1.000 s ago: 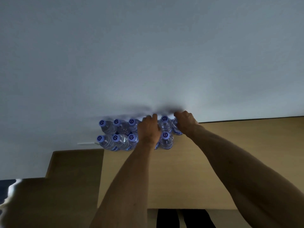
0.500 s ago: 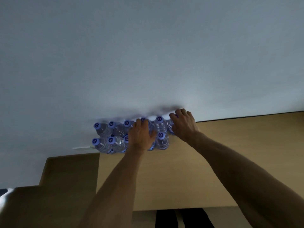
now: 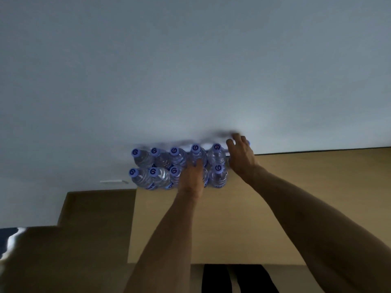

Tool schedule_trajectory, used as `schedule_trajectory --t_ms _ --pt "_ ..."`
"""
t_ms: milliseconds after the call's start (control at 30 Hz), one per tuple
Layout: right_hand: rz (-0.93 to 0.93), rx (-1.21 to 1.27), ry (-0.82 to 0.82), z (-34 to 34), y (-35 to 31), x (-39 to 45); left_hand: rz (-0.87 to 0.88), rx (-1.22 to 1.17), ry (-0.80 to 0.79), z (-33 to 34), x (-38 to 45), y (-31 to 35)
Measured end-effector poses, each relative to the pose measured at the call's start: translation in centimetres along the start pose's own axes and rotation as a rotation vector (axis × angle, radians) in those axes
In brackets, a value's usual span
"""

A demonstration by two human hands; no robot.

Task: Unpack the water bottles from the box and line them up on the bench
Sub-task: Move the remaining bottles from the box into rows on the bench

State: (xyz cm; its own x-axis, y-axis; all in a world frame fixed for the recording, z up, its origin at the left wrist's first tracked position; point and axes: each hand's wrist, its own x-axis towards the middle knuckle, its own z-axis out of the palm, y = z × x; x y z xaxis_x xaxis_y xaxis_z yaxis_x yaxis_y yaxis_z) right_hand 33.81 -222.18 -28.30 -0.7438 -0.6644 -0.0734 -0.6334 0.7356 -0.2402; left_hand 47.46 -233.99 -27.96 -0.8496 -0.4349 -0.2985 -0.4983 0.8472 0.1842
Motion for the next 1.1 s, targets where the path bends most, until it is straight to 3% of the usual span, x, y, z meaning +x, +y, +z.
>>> schedule_trajectory --t_ms 133,300,467,700,900,967,1100 --pt "-0.065 0.042 0.129 -0.4 0.9 -1.0 -0.025 -0.057 0.010 0.7 -0.4 -0.2" --pt "0.276 0.178 -0.060 0.1 1.4 -0.6 -0.074 -0.200 -0.061 0.9 -0.2 -0.1" --pt "0.203 0.215 -0.019 0.6 0.8 0.4 -0.067 -0.085 -0.018 0.8 0.2 0.1" --pt "0.184 0.243 -0.051 0.5 0.9 0.5 -0.065 -0.155 -0.044 0.6 0.3 -0.2" --pt "0.253 0.025 -0.173 -1.2 0.9 0.5 -0.040 -0.046 -0.042 -0.9 0.7 -0.4" --pt "0.144 -0.044 -0.059 -1.4 0.1 0.3 -0.032 -0.029 -0.017 -1.5 1.0 -0.2" --pt "-0.418 -0.033 0.187 -2.3 -2.0 -0.1 -0.018 0.126 -0.065 -1.9 1.4 0.7"
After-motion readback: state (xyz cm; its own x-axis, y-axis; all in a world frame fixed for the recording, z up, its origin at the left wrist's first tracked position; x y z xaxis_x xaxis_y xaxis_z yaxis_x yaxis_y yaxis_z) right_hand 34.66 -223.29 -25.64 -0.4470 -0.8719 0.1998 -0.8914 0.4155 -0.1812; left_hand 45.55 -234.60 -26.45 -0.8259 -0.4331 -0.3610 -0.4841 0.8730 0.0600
